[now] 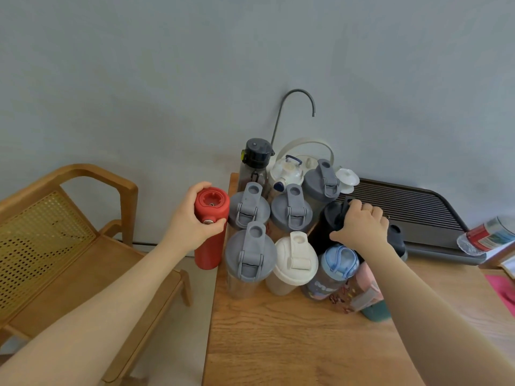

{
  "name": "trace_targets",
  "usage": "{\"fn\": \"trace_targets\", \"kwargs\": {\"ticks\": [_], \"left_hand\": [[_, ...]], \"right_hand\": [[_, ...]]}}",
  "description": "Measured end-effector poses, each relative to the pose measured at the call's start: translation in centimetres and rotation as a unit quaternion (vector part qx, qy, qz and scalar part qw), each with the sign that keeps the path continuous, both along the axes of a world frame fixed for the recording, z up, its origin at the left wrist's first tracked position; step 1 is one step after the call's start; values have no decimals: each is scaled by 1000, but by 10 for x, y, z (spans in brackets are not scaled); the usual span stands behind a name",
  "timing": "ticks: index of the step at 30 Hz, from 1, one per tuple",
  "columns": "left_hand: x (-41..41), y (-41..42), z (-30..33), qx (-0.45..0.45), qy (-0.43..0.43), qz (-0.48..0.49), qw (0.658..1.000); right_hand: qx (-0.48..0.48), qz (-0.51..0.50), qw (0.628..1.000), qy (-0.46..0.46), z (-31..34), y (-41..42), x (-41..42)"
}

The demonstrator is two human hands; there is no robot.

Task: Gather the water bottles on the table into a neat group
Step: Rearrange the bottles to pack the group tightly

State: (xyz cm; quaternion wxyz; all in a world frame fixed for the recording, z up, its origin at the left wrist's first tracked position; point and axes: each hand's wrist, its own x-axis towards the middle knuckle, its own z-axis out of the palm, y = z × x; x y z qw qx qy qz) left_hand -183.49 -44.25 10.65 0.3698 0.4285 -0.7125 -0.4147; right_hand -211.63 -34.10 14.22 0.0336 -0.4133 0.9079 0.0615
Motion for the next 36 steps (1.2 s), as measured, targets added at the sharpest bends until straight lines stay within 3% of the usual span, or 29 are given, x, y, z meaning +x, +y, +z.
{"fn": "trace_targets", "kwargs": {"ticks": [2,4,7,9,13,18,27,33,36], "left_hand": [[0,0,-2,2,-3,3,1000],[1,2,-3,2,-5,1,1000],[1,3,-5,-4,-4,-12,1000],[2,4,-5,-6,-5,-16,1000],[2,3,-7,-6,-1,-11,1000],[1,2,-6,-3,-5,-16,1000],[3,0,-6,1,2,-23,1000],[5,-2,-11,10,10,-20,1000],[4,-2,-12,12,10,-18,1000]], "right_hand": [[-13,35,999,29,-2,-5,12],[-79,136,987,23,-5,-11,25],[-85,234,961,-119,-7,-21,36],[-70,221,955,-187,-7,-25,38],[-58,211,957,-190,-7,-31,38],[-77,173,970,-151,-9,-45,47],[-28,135,987,-79,-11,-37,49],[-28,102,990,-88,-12,-23,31],[-119,147,982,-25,-9,-13,38]]}}
